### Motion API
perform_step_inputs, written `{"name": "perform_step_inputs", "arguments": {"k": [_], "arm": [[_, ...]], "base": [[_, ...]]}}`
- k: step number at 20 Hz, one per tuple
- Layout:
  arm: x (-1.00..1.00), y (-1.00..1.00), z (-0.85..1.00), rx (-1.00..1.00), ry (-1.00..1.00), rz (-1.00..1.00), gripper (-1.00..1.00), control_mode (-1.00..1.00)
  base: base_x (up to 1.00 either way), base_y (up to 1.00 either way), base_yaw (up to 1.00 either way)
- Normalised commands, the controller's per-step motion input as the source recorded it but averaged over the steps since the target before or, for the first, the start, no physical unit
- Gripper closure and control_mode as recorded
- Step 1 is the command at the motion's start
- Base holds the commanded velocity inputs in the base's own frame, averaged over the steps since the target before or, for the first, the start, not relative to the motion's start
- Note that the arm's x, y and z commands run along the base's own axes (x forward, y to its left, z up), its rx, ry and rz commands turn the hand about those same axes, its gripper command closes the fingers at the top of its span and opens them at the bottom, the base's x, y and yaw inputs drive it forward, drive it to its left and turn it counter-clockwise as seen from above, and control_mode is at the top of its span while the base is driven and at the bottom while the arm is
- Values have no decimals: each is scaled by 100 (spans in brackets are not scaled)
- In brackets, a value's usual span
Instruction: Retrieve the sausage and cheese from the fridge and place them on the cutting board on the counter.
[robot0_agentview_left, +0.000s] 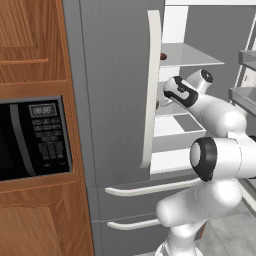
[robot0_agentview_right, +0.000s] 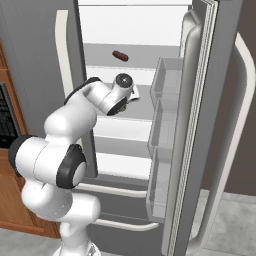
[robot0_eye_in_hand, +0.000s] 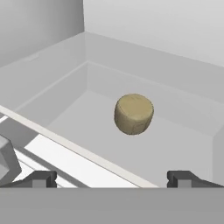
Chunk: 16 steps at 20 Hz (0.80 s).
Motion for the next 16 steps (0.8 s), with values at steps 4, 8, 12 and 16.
{"name": "perform_step_inputs", "arguments": {"k": [4, 8, 12, 16], "arm": [[0, 0, -8, 0, 0, 0, -100, -100], [0, 0, -8, 3, 0, 0, -100, -100], [2, 0, -3, 4, 0, 0, -100, -100], [8, 0, -7, 5, 0, -1, -100, -100]], "base": [[0, 0, 0], [0, 0, 0], [0, 0, 0], [0, 0, 0]]}}
